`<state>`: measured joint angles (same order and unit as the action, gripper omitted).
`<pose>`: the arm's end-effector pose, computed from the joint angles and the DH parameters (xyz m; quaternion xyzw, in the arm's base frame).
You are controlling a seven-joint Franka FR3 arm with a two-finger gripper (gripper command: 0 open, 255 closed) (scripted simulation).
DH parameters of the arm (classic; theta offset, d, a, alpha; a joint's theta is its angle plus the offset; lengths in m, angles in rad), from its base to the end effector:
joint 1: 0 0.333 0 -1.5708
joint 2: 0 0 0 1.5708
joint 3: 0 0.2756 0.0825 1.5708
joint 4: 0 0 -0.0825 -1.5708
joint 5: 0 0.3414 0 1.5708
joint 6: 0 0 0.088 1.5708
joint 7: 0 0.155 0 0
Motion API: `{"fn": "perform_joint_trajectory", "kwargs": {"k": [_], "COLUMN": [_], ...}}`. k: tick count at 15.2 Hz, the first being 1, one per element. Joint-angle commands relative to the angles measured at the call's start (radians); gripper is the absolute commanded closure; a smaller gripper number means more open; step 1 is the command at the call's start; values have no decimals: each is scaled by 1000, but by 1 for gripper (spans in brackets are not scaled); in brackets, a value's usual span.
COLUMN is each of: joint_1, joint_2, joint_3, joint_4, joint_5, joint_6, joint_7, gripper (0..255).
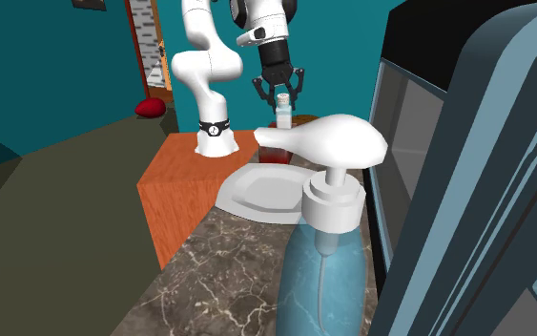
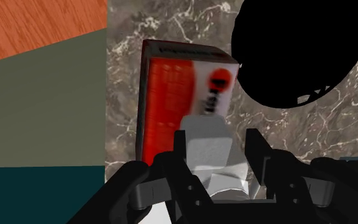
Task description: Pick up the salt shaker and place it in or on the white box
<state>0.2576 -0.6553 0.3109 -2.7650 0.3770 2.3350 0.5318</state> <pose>0.2996 0.1934 0.3567 -0.9854 0.1178 -0.0673 0.1024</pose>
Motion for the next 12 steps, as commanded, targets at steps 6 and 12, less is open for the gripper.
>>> {"fn": "perform_joint_trajectory", "kwargs": {"k": [6,12], "joint_1": [-1,-10], "joint_2": [2,-78], "joint_3": [-1,-30], "joint_4": [-3,46], "joint_5": [-1,-28], "joint_6": [-2,-132], "joint_7": [-1,8], "gripper": [0,0]}}
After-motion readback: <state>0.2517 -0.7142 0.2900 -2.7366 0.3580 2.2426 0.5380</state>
